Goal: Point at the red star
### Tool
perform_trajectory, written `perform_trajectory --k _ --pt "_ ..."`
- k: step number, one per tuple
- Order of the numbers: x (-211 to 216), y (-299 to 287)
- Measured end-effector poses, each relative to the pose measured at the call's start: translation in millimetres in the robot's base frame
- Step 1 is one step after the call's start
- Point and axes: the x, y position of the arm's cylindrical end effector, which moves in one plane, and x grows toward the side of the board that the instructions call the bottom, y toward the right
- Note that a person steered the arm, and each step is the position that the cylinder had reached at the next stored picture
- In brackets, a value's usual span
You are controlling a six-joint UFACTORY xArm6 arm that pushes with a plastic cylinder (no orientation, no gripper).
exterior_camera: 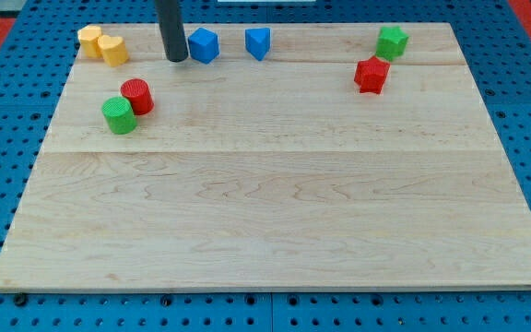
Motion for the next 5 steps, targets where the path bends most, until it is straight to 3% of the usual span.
perform_trajectory --k 1,2,4,5 --pt "-16 2" --pt "-2 50" --pt "119 63" --pt "137 66"
